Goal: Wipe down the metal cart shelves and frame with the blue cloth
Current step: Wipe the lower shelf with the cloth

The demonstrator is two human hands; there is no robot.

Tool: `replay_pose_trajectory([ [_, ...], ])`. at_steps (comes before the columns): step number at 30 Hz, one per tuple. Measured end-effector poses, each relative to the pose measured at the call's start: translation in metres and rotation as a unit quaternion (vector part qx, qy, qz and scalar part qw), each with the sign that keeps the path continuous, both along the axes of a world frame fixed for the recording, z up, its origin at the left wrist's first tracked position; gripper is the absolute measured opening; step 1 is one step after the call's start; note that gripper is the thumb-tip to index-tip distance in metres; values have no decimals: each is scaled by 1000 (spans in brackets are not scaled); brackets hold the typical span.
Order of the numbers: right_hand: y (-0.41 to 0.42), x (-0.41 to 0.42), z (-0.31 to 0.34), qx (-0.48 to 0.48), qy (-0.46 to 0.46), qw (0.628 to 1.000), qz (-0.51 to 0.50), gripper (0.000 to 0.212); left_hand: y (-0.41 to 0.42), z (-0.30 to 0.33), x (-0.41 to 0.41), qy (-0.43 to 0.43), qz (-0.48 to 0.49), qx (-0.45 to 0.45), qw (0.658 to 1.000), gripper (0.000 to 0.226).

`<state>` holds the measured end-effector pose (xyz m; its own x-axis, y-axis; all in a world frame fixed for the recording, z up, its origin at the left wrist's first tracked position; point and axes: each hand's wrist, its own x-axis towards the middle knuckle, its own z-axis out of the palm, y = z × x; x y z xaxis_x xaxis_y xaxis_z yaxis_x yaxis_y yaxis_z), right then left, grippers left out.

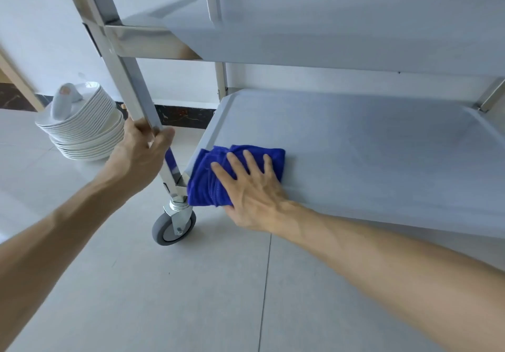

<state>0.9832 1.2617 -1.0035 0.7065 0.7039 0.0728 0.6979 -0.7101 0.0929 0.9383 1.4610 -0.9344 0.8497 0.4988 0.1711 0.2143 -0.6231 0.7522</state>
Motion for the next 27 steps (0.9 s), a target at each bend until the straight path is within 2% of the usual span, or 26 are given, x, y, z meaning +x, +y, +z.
replay_pose_trajectory([
  [2,-3,2,-1,-6,-15,1000,10,82,1,-2,-16,68,-32,54,996,25],
  [3,-9,3,-2,-6,-27,999,20,81,3,-6,-25,114,-43,100,988,35],
  [5,-22,7,-3,-1,-38,998,45,81,2,-14,-44,212,-30,225,950,68],
  [6,-29,8,-3,0,-38,998,53,81,0,-17,-52,234,-21,269,934,73],
  [8,-41,10,-5,0,-36,998,58,81,-8,-16,-61,212,-35,266,940,63],
  [10,-55,10,-6,1,-40,998,56,79,-20,-15,-57,145,-105,221,959,39],
  [13,-79,11,-6,8,-48,997,56,77,-45,-16,-37,78,-190,222,953,22],
  [20,-167,9,1,15,-30,999,40,78,-92,-31,1,53,-297,260,917,26],
  [25,-265,6,8,4,-20,1000,-14,85,-119,-44,19,102,-342,317,879,45],
  [27,-304,1,10,2,-21,999,-48,87,-125,-45,23,117,-346,313,877,47],
])
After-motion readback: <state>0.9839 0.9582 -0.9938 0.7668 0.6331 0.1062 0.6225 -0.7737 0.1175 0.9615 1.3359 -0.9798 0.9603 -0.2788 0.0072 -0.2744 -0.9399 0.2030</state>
